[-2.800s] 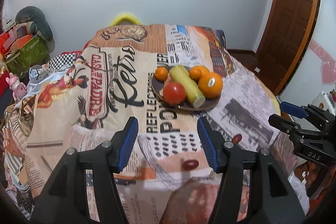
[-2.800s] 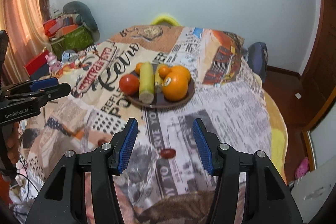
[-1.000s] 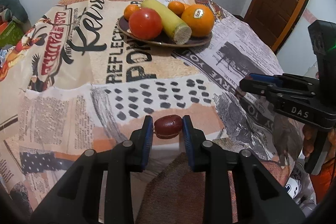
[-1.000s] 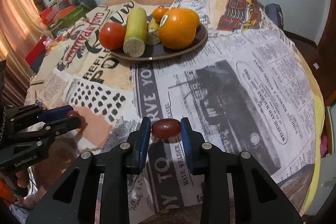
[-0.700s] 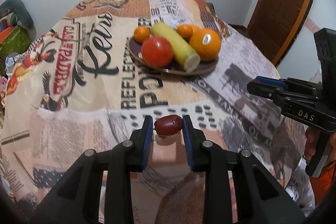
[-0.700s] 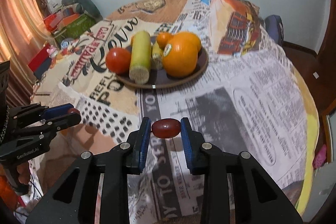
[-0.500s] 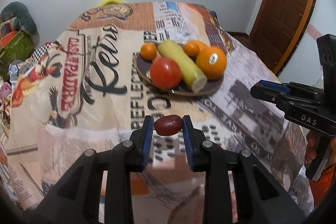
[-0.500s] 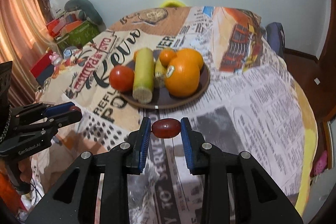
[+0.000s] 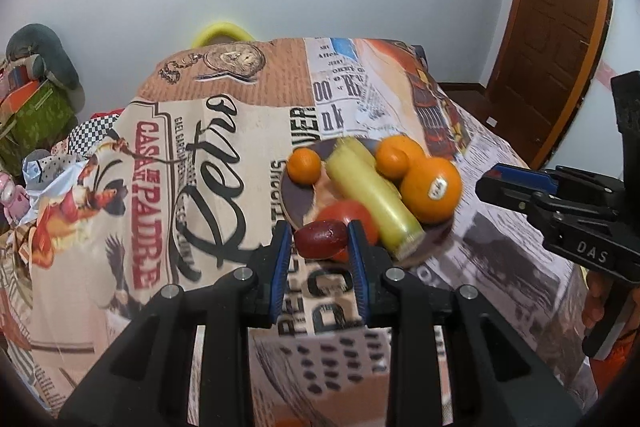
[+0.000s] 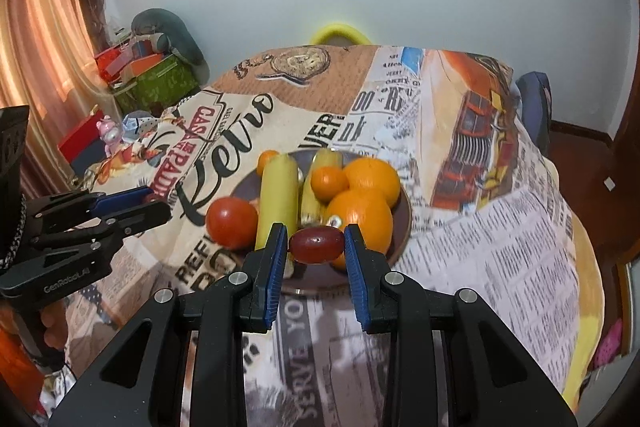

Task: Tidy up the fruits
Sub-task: 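Carry the red date onto the plate with the right tool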

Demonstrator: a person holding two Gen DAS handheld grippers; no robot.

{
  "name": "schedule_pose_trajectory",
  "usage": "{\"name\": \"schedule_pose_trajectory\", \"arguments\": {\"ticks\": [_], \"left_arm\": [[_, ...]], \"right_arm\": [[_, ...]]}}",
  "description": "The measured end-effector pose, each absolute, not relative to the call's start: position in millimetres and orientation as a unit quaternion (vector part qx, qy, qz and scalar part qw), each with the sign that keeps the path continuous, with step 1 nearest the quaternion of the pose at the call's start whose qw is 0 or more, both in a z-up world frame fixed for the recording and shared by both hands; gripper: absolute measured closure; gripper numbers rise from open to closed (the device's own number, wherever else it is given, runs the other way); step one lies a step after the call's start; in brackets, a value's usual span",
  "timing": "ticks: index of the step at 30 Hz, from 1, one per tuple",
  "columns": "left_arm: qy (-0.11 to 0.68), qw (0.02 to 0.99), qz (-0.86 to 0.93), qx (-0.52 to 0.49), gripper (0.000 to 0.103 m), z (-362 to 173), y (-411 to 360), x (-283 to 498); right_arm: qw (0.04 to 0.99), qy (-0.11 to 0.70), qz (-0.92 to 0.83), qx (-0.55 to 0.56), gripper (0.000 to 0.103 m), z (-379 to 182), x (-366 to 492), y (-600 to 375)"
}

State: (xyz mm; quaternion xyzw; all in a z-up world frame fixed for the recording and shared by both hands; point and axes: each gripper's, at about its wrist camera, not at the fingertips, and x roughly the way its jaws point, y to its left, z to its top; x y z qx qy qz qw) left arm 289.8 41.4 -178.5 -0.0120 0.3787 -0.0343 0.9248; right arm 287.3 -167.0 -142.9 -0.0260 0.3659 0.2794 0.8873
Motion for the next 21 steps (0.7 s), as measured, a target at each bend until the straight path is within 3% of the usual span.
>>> {"name": "schedule_pose_trajectory", "arguments": {"ticks": [21], "left_arm": [[0.418, 0.907, -0.033, -0.037, 0.075, -209.1, 59.0, 370.5]], "right_arm": [[0.877, 0.377, 0.293, -0.05, 0.076, -165.0, 330.3, -130.4]]}}
